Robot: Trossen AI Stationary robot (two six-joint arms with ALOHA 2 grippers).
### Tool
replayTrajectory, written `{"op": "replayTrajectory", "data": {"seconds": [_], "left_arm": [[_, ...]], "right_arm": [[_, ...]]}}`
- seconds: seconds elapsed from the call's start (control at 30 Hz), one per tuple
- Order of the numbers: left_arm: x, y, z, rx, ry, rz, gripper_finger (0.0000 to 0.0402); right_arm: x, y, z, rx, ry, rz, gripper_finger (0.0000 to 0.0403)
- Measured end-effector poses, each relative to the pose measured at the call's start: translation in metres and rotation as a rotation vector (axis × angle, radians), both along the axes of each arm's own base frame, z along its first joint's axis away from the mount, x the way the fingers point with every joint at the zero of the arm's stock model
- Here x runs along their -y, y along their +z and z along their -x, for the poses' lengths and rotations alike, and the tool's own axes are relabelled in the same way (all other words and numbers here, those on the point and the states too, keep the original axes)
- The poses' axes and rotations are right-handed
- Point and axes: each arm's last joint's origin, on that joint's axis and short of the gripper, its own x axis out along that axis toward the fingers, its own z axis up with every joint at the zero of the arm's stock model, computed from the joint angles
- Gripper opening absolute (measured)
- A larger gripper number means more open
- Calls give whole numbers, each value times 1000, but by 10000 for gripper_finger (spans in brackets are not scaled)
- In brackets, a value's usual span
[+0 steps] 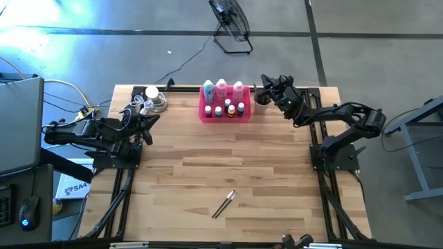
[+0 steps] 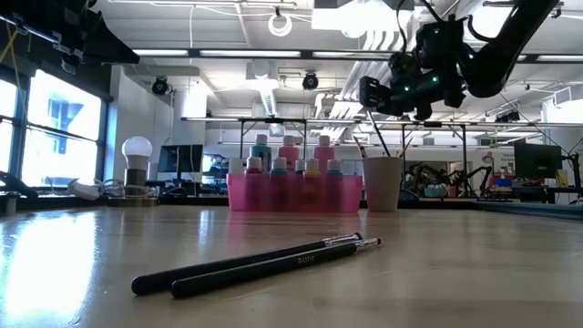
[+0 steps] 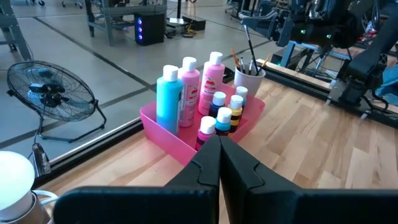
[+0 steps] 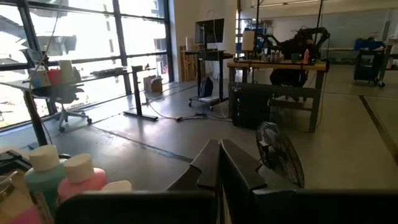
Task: Pick & Place Paint Supplies
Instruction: Put the silver paintbrush into the white cup
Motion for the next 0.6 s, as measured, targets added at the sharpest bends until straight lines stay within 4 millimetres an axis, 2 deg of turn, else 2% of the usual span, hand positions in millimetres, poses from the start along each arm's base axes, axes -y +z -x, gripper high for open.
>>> {"op": "replayTrajectory", "data": {"seconds": [0.2, 0.6], "left_arm": [[0, 0, 0, 0, 0, 0, 0], [0, 0, 0, 18, 4, 21, 0]], "right_arm": [[-3, -8, 6, -1, -6, 2, 3], [1, -24, 0, -65, 43, -10, 3]]}}
